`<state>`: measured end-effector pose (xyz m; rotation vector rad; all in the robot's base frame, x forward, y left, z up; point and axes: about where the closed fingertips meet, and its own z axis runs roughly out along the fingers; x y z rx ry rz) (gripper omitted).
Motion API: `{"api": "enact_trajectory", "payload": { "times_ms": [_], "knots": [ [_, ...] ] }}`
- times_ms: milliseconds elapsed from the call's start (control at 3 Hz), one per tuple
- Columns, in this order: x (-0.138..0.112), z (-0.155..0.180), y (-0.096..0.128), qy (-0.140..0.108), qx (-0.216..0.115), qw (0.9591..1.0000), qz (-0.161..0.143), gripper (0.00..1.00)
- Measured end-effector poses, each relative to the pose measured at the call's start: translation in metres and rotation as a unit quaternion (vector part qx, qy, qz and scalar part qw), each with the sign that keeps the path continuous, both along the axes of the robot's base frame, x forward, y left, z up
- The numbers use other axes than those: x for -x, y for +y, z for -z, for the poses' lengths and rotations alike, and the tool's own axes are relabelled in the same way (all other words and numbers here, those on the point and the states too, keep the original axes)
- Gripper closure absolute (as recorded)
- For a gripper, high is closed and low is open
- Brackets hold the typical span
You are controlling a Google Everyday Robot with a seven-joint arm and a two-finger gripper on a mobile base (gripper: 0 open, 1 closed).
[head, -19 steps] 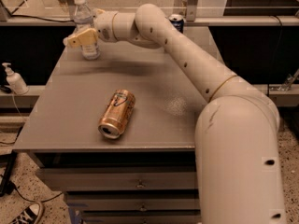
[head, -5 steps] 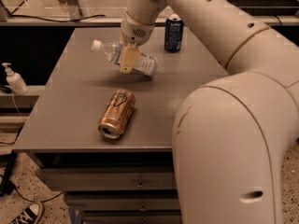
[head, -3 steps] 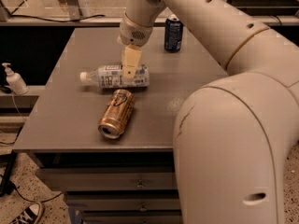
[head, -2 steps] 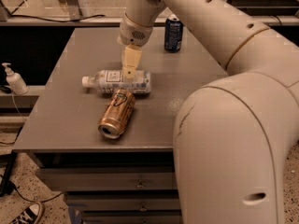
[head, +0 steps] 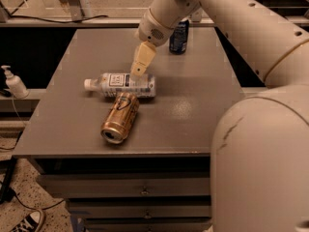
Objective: Knock blue plastic bottle over
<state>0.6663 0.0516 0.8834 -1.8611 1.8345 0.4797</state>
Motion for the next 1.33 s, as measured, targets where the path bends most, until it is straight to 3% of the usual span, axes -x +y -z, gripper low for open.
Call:
{"api": "enact_trajectory", "payload": {
  "times_ms": [333,667,1000,1333],
  "knots": [
    [0.007,-0.018,-0.024,0.001,-0.095,0.9936,0.063,0.00],
    [0.015,-0.036,-0.061,-0.017,-0.190,0.9735,0.126,0.00],
    [0.019,-0.055,-0.127,-0.054,-0.260,0.9460,0.185,0.00],
    [0.023,-0.066,-0.184,-0.090,-0.313,0.9158,0.235,0.00]
  ]
}}
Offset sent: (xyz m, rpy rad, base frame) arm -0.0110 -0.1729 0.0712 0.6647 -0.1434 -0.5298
